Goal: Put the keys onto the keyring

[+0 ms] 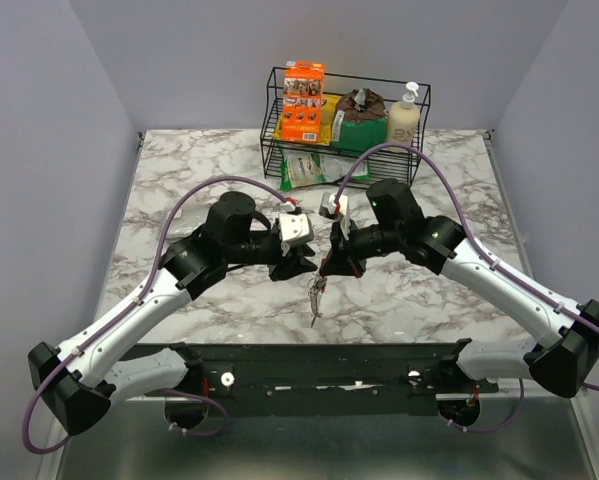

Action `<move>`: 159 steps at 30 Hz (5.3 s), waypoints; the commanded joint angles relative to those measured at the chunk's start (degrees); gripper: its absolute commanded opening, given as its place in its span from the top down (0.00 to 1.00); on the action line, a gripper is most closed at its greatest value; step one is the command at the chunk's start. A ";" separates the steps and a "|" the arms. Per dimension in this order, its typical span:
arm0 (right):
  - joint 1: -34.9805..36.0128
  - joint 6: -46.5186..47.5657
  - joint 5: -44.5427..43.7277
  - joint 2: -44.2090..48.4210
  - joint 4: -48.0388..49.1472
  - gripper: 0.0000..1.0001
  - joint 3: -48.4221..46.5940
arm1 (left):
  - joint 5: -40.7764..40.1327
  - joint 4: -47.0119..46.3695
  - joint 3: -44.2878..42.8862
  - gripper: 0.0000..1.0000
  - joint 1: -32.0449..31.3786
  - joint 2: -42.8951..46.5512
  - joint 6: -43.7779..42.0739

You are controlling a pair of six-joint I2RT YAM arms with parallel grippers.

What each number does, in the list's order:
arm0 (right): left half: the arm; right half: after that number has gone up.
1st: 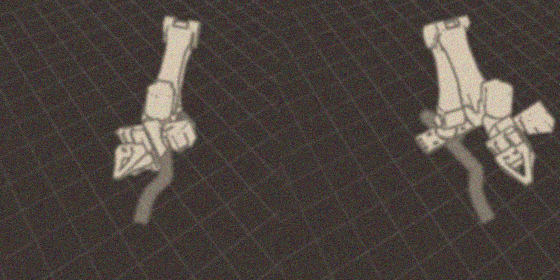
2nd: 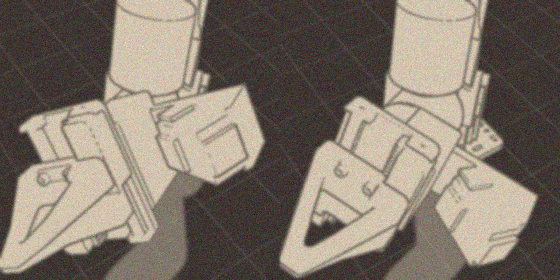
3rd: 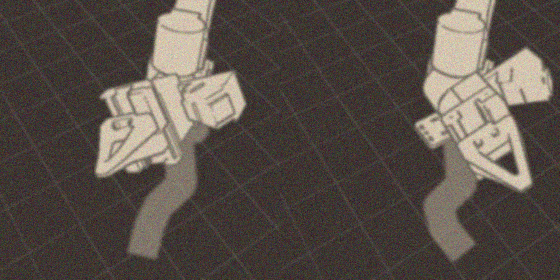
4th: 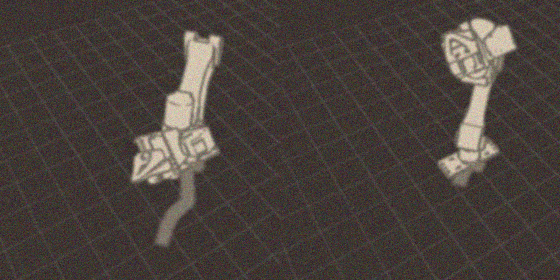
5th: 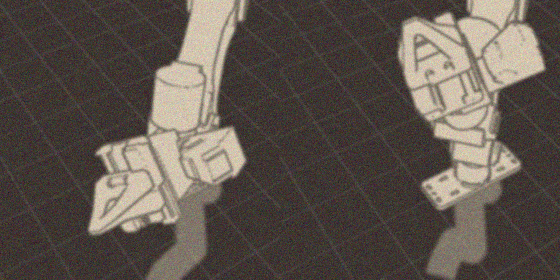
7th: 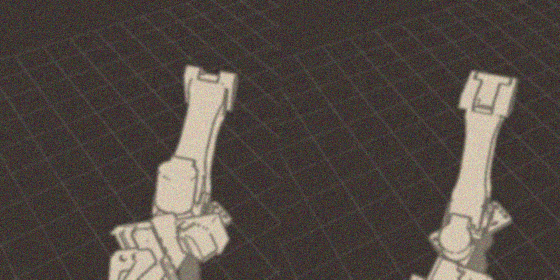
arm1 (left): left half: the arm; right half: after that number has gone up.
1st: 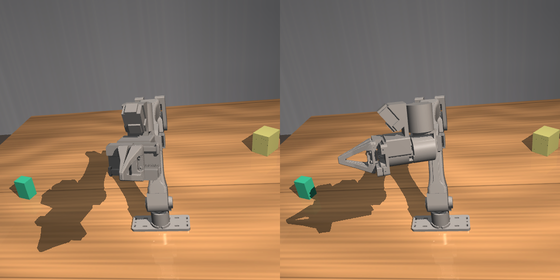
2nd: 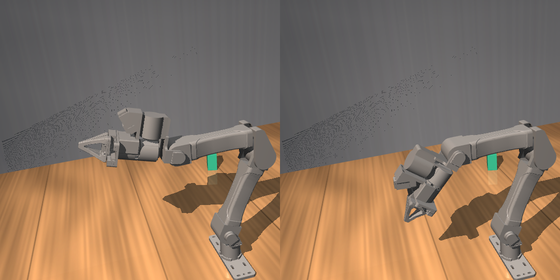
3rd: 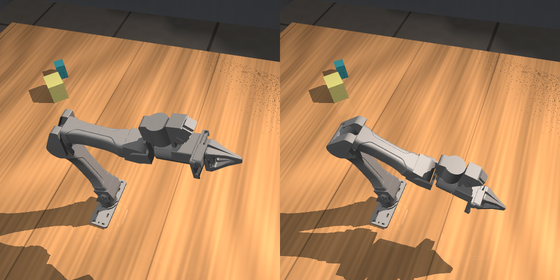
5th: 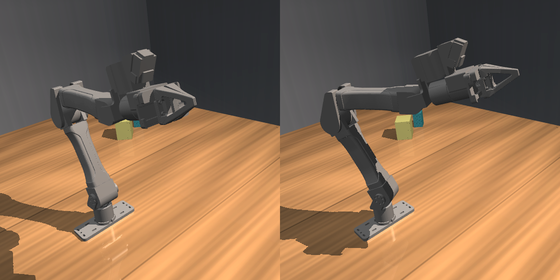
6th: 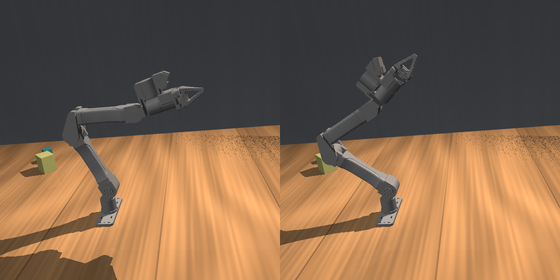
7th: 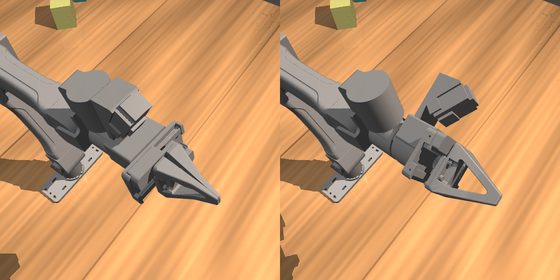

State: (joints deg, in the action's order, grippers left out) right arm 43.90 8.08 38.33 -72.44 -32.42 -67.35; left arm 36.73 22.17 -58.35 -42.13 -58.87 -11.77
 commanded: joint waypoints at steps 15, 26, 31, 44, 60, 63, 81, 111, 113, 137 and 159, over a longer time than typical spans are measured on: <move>0.40 0.80 0.43 -0.15 0.17 1.00 -1.64 | 5.81 3.66 -2.21 0.69 -0.23 -4.49 -3.17; 0.31 0.71 0.79 -0.15 0.70 1.00 -1.29 | 6.86 3.23 -2.21 0.97 -0.23 -4.94 -3.70; 0.40 0.71 0.87 0.02 0.78 0.99 -1.12 | 7.74 2.26 -1.42 1.00 -0.23 -4.32 -3.70; 0.31 -4.47 -3.34 4.85 9.47 0.72 2.14 | 1.95 -14.86 10.26 1.00 -0.23 3.67 5.52; 0.22 -9.48 -7.83 12.24 20.12 0.30 8.64 | -14.30 -54.76 34.17 1.00 -0.23 20.98 21.78; 0.22 -9.57 -6.78 13.03 21.52 0.29 9.61 | -16.51 -62.14 37.60 1.00 -0.23 21.95 23.72; 0.22 -11.94 1.40 10.66 28.29 0.27 10.13 | -13.71 -80.19 41.91 1.00 -0.32 19.23 26.89; 0.40 -14.67 4.56 7.49 30.40 0.74 10.22 | -14.23 -74.65 40.42 1.00 -0.23 20.64 25.22; 0.40 -14.14 4.65 7.49 30.14 0.78 10.57 | -14.23 -74.29 40.24 1.00 -0.23 20.82 25.04; 0.83 -10.19 7.47 5.38 27.33 1.00 10.31 | -13.62 -74.91 39.19 1.00 -0.23 19.41 25.74; 3.65 -10.36 2.29 5.56 27.24 0.99 10.22 | -12.30 -71.13 38.31 1.00 -0.23 19.41 26.01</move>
State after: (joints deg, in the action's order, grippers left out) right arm 45.76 -2.31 41.95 -67.11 -4.19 -57.41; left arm 23.03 -48.58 -17.47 -42.13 -39.99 14.22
